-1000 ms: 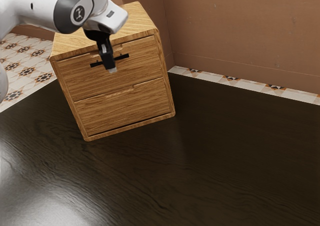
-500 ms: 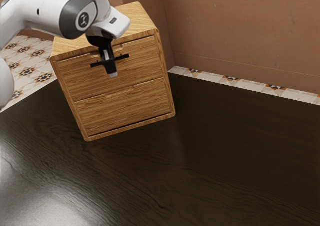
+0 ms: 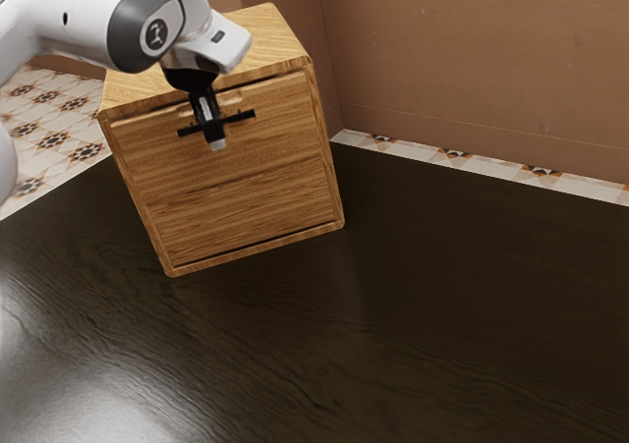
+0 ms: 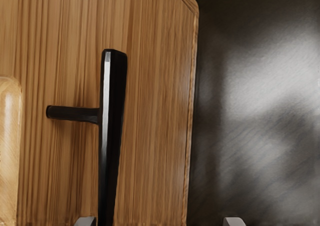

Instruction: Pull the drawer handle with one arm to open the drawer

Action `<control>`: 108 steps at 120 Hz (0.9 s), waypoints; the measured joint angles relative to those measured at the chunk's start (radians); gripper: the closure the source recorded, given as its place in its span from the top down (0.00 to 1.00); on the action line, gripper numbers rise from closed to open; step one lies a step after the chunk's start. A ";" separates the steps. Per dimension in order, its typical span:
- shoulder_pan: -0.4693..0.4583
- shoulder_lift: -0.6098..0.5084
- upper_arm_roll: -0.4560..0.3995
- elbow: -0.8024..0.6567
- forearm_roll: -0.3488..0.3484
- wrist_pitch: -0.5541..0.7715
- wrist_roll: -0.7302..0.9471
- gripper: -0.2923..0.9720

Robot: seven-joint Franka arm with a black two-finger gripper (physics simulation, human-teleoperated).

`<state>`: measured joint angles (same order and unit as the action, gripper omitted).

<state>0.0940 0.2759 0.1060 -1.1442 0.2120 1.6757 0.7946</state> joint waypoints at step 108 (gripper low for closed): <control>-0.032 -0.148 -0.023 -0.190 -0.047 -0.008 -0.088 0.38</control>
<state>0.0620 0.1274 0.0829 -1.3339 0.1652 1.6674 0.7066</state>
